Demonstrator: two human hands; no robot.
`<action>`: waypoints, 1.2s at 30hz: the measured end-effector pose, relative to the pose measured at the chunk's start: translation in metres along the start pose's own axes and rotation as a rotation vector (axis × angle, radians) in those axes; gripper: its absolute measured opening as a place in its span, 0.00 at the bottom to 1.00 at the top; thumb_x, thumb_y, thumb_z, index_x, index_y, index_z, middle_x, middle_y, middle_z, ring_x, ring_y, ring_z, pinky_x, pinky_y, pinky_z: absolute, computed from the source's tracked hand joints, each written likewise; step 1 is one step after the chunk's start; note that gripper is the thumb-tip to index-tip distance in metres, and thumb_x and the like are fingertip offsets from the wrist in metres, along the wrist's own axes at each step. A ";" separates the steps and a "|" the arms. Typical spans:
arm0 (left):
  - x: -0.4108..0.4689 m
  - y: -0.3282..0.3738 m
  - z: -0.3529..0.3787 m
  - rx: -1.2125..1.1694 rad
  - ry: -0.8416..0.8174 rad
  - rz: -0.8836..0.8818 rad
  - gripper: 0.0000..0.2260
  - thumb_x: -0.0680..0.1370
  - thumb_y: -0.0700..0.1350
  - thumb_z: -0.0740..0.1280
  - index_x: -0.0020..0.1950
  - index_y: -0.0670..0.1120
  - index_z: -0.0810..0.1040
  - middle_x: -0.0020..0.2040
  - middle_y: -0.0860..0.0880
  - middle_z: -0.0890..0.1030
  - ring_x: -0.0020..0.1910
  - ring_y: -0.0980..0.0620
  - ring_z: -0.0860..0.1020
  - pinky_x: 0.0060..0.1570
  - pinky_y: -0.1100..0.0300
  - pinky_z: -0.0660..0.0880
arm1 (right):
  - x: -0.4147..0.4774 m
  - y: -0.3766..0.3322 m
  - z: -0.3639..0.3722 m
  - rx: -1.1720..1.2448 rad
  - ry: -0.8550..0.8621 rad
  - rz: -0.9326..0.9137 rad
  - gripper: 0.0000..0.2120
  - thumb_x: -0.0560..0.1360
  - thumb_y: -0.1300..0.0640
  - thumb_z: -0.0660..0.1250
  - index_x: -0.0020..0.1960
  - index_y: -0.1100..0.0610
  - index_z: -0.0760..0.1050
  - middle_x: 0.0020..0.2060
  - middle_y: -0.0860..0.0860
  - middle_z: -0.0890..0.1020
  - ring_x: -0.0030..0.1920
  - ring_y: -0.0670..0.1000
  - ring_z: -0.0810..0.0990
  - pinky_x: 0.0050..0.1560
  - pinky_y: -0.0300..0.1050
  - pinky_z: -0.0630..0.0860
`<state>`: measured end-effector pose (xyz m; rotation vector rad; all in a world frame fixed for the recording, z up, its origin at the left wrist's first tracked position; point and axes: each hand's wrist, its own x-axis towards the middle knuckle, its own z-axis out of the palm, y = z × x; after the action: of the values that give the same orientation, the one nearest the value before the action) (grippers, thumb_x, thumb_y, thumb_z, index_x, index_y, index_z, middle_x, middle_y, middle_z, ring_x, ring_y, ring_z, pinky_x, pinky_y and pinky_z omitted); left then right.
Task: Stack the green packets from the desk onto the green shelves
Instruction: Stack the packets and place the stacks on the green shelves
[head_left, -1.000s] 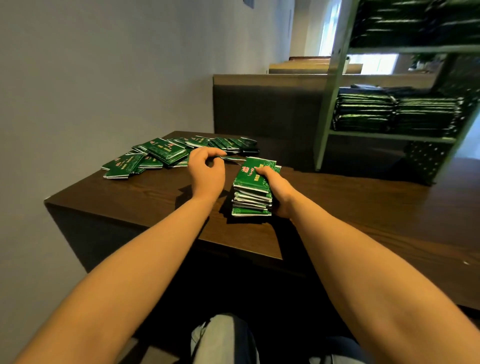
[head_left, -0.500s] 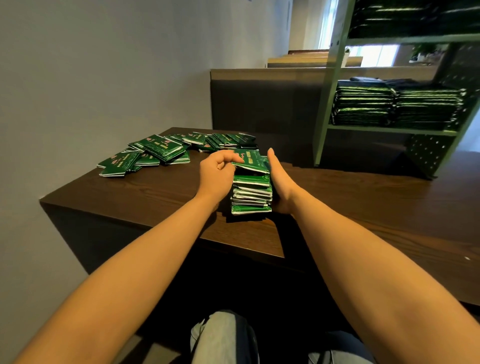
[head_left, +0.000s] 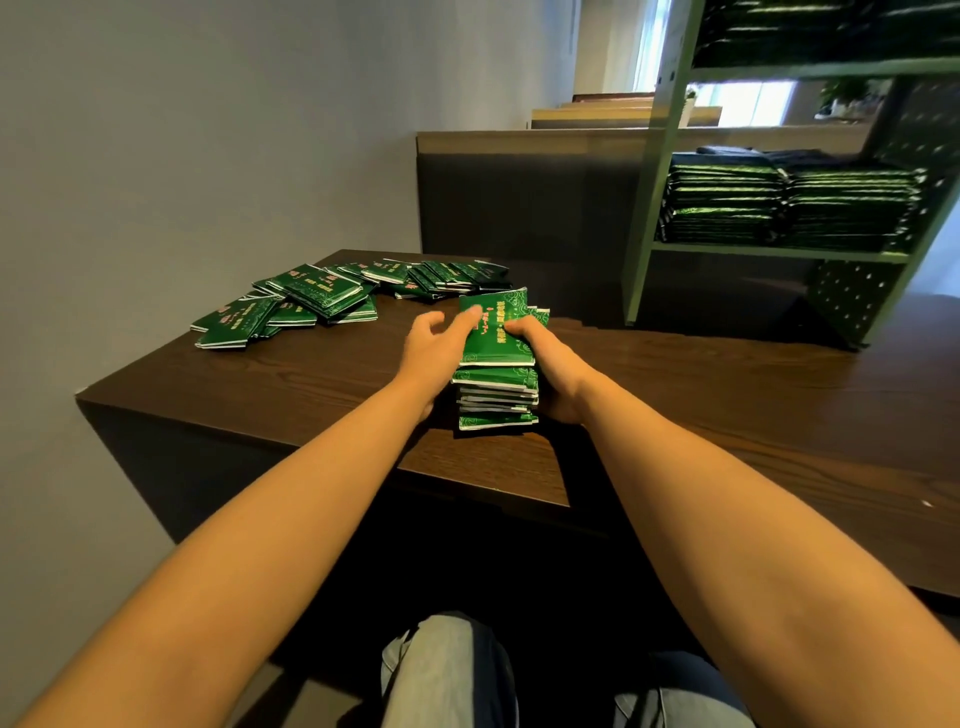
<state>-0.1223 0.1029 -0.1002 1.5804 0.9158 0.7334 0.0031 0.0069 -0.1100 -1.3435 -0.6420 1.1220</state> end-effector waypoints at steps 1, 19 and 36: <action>0.001 -0.001 -0.001 0.043 -0.064 -0.073 0.36 0.67 0.69 0.69 0.67 0.48 0.75 0.61 0.49 0.79 0.59 0.49 0.79 0.63 0.48 0.74 | 0.000 0.000 0.000 -0.008 0.010 -0.011 0.22 0.82 0.46 0.61 0.67 0.60 0.77 0.55 0.60 0.85 0.51 0.58 0.85 0.56 0.52 0.79; -0.008 0.038 0.031 -0.121 -0.235 -0.019 0.19 0.68 0.44 0.63 0.59 0.46 0.72 0.52 0.44 0.76 0.53 0.43 0.76 0.61 0.43 0.72 | -0.015 -0.025 -0.014 -0.053 0.204 -0.239 0.13 0.72 0.64 0.66 0.55 0.55 0.80 0.47 0.53 0.84 0.51 0.54 0.83 0.54 0.52 0.80; -0.013 0.007 0.059 -0.181 -0.251 0.128 0.29 0.73 0.29 0.59 0.73 0.45 0.67 0.62 0.44 0.77 0.61 0.45 0.76 0.57 0.51 0.76 | -0.020 -0.009 -0.034 -0.225 0.198 -0.253 0.49 0.55 0.68 0.64 0.77 0.52 0.63 0.67 0.53 0.77 0.69 0.55 0.75 0.70 0.60 0.74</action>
<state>-0.0777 0.0619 -0.1043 1.5381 0.5540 0.6690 0.0280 -0.0244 -0.1026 -1.4944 -0.7841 0.7189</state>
